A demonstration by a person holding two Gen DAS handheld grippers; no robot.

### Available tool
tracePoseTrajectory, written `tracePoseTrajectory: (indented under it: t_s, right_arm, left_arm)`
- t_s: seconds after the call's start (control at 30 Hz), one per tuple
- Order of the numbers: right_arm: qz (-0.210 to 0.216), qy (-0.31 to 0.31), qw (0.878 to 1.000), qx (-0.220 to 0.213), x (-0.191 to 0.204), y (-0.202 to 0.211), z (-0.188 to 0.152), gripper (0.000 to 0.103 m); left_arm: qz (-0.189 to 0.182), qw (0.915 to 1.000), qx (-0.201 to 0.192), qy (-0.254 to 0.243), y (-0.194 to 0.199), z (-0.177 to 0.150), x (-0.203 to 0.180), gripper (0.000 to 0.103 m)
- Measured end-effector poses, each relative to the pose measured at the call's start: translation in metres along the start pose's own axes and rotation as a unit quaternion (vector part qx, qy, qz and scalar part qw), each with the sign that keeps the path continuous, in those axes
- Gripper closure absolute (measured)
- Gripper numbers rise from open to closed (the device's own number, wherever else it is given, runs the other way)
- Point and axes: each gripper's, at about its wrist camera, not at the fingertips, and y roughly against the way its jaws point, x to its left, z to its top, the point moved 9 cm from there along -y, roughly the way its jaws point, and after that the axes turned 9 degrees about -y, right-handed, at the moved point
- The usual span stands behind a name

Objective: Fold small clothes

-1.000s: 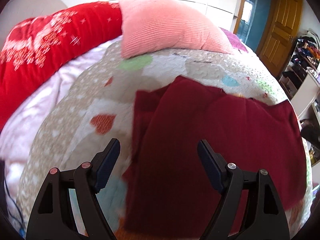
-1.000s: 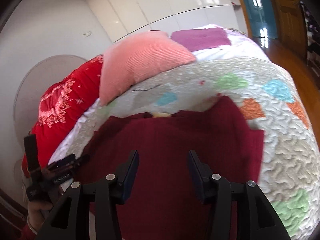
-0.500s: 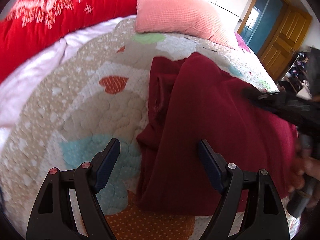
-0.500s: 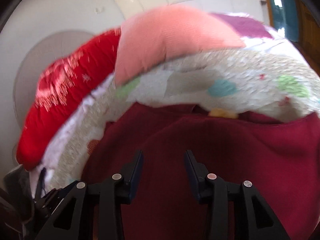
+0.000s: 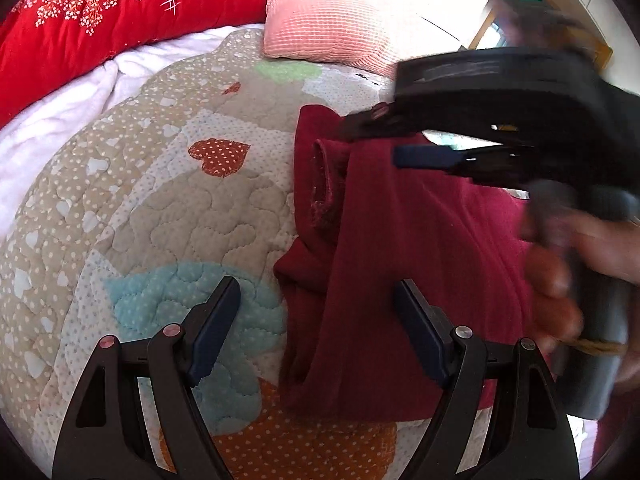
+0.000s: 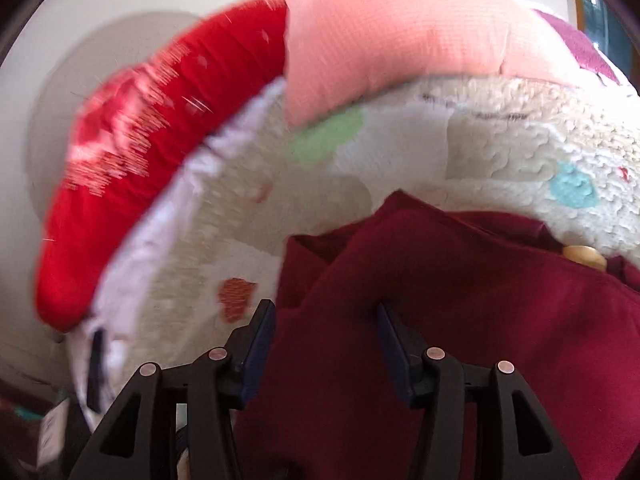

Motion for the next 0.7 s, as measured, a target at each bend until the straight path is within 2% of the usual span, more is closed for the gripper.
tracePoseTrajectory:
  t_s: [0.03,0.07,0.1,0.13,0.27,0.47,0.6,0.7]
  right_arm:
    - [-0.014,0.000,1.000,0.002,-0.001,-0.008,0.000,0.058]
    - [-0.025,0.006,1.000,-0.005,-0.003,-0.012,0.002,0.069]
    - [-0.033,0.016,0.999,-0.014,-0.003,-0.011,0.005,0.092]
    - [-0.043,0.028,0.998,-0.026,-0.002,-0.008,0.007,0.093]
    - [-0.030,0.048,0.997,-0.054,0.015,0.011,0.011,0.093]
    - [-0.025,0.050,0.998,-0.017,0.019,-0.022,-0.001,0.092]
    - [0.020,0.021,0.999,-0.025,0.019,0.003,0.003,0.079]
    - [0.049,0.021,0.997,-0.052,0.027,0.027,0.008,0.078]
  left_arm:
    - [-0.001,1.0000,0.000,0.000,0.001,0.000,0.000,0.023]
    - [-0.002,1.0000,0.001,-0.001,0.002,0.000,-0.001,0.023]
    - [-0.004,1.0000,0.002,0.000,0.002,-0.001,-0.001,0.023]
    - [-0.008,1.0000,0.003,0.004,0.003,-0.001,0.000,0.023]
    - [-0.011,0.9998,0.002,0.014,0.009,-0.001,0.005,0.023]
    - [-0.003,0.9999,0.000,0.015,0.011,-0.004,0.007,0.023]
    - [-0.004,0.9999,0.000,0.015,0.010,-0.005,0.006,0.023]
    - [-0.003,0.9999,0.000,0.014,0.006,-0.001,0.007,0.023]
